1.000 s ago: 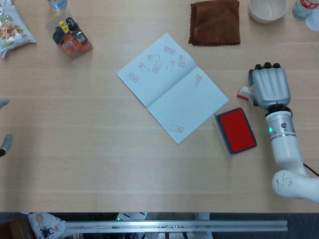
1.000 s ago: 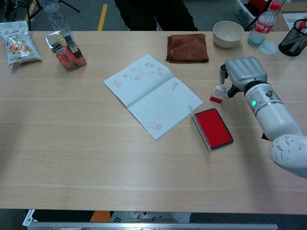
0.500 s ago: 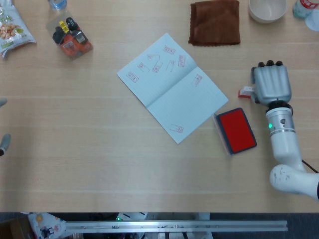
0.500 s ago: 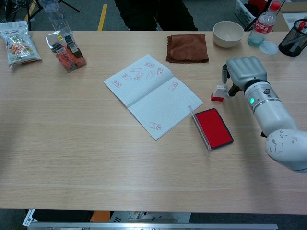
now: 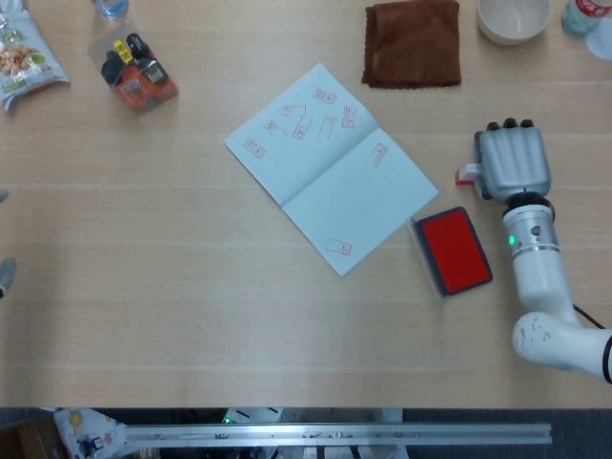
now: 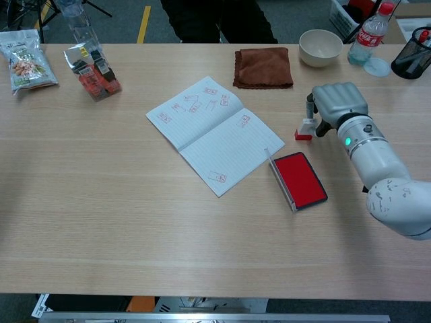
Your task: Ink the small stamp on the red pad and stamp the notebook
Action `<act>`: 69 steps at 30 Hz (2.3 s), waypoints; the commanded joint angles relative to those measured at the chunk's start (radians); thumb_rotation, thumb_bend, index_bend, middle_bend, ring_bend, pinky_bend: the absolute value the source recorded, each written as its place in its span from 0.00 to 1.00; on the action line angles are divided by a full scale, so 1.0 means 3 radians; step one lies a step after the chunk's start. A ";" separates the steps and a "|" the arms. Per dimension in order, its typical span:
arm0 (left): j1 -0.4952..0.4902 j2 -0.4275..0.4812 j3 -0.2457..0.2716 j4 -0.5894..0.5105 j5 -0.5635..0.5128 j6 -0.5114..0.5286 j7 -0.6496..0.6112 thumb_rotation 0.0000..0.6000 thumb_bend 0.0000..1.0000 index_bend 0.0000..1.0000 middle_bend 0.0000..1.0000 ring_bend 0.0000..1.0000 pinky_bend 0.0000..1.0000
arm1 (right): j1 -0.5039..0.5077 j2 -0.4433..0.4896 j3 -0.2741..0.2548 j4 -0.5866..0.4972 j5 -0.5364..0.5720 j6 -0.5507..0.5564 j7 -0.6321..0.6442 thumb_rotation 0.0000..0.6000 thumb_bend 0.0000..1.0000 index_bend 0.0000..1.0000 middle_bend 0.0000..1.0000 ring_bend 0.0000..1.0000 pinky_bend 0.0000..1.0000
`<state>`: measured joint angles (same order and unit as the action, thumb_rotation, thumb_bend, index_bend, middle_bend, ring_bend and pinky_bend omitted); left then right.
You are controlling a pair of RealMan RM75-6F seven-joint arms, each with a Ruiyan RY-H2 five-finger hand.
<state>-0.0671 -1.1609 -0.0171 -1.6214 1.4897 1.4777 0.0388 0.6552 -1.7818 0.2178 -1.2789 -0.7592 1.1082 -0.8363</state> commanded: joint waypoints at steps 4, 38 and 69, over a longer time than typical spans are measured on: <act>0.0002 0.0003 -0.0004 0.0000 -0.0002 0.0004 0.0001 1.00 0.29 0.18 0.13 0.12 0.05 | 0.0011 0.0003 -0.0009 0.0001 0.0024 -0.0032 0.0016 1.00 0.23 0.54 0.42 0.30 0.31; 0.0033 0.0038 -0.0007 -0.0066 0.0011 0.0054 0.0053 1.00 0.29 0.18 0.13 0.12 0.05 | -0.0062 0.0597 -0.0180 -0.0874 -0.0284 -0.0066 0.0299 1.00 0.39 0.57 0.44 0.30 0.31; 0.0067 0.0034 0.0011 -0.0059 0.0022 0.0073 0.0040 1.00 0.29 0.18 0.13 0.12 0.05 | -0.0332 0.0504 -0.0778 -0.0649 -0.1369 -0.0009 0.0676 1.00 0.39 0.58 0.44 0.30 0.31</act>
<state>-0.0471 -1.1506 -0.0137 -1.6394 1.4964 1.4998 0.0510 0.5575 -1.6267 -0.0153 -1.4785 -1.1649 1.1055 -0.6341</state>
